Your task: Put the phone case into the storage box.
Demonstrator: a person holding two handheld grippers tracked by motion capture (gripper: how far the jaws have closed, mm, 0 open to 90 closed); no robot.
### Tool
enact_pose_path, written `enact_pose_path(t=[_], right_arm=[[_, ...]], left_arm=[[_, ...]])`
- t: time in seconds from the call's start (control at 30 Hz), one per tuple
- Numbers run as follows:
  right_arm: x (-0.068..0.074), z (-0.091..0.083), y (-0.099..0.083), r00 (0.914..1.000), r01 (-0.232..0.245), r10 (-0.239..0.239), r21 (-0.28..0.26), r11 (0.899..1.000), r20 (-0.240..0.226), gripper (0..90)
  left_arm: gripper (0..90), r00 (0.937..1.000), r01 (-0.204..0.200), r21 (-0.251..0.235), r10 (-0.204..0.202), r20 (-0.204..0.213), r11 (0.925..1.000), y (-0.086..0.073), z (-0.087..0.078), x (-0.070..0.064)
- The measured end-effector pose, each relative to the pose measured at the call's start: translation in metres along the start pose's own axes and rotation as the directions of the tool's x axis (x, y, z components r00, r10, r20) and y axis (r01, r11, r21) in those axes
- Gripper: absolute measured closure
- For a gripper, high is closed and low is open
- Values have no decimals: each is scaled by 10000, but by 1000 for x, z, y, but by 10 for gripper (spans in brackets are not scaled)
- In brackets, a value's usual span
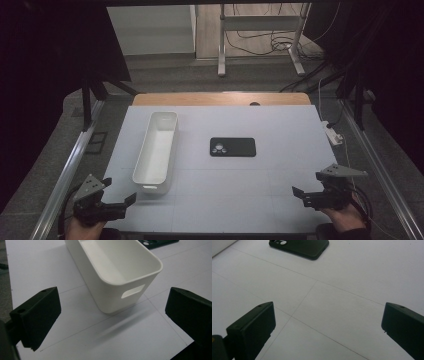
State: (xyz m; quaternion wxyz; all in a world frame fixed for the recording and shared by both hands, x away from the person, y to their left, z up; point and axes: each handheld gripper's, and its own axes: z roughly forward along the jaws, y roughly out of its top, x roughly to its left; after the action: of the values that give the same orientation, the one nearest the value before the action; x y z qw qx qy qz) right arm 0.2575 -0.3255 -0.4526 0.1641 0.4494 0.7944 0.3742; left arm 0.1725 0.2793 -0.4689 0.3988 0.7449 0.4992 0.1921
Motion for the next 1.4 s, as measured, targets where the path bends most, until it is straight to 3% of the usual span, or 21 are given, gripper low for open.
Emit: enact_pose_path(t=[1.0, 1.07, 1.4], right_arm=[[4, 4, 3, 9996, 281, -280, 398, 9988, -38, 0], [4, 5, 5, 9997, 174, -166, 463, 9988, -162, 0], [8, 11, 17, 9984, 482, -466, 527, 9974, -316, 0]], left_arm=[[13, 9998, 99, -39, -98, 198, 9999, 0, 0, 2], [13, 9998, 68, -66, -67, 200, 10000, 0, 0, 2], [10, 9997, 72, -78, -70, 227, 9999, 0, 0, 2]])
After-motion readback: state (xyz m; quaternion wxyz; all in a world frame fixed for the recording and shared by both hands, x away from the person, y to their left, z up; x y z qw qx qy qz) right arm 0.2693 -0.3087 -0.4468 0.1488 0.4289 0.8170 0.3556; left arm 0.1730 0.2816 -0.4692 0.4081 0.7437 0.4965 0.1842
